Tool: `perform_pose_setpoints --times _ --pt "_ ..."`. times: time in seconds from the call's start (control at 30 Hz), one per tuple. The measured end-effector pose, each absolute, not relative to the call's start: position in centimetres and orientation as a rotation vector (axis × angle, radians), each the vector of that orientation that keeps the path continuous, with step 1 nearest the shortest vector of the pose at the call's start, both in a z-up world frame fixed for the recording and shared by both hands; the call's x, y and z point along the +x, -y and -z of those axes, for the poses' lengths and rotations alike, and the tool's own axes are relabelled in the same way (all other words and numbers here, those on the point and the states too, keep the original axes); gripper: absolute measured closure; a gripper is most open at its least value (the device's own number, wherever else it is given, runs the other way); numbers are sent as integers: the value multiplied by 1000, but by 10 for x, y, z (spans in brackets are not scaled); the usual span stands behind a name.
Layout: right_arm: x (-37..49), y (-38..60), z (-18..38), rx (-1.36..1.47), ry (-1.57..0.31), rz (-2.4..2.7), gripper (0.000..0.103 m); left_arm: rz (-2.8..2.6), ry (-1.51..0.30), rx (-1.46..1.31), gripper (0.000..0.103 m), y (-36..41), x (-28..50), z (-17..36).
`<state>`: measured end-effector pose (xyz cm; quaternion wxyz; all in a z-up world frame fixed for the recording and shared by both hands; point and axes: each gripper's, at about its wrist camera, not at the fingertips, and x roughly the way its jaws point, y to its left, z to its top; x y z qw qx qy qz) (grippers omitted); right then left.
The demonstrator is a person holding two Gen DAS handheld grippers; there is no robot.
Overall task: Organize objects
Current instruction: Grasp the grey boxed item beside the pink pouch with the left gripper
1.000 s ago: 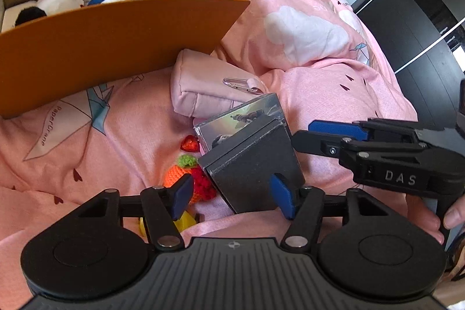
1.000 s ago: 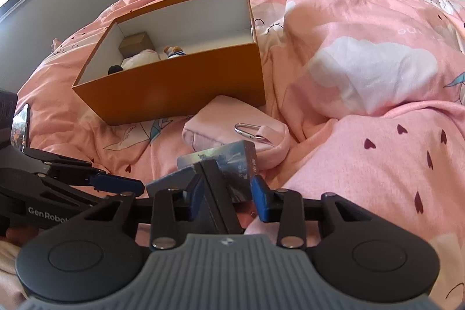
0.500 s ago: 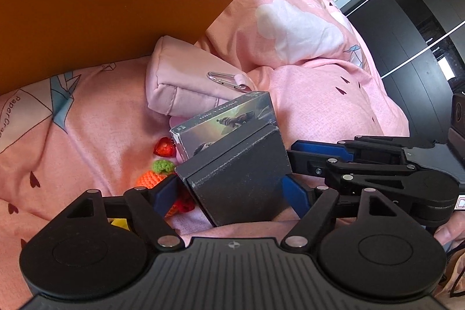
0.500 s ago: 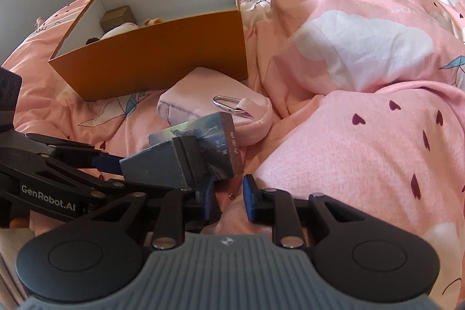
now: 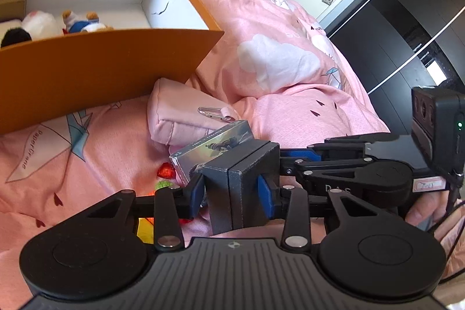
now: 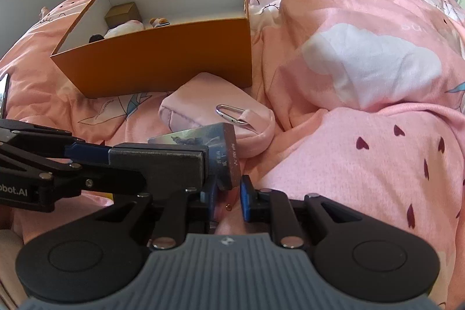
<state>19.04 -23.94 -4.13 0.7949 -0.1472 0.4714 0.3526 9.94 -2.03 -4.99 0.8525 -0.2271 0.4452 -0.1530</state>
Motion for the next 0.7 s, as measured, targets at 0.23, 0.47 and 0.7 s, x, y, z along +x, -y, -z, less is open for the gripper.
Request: perform_pose_setpoints --times 0.23,0.47,0.7 --pt "180 219 41 -406 -965 -769 83 345 -964 -433 61 17 95 49" --pt "193 228 46 -376 -994 -736 74 437 -975 -456 60 26 99 63" --pt "206 229 46 -360 -1033 -784 71 421 -961 -502 62 23 98 63"
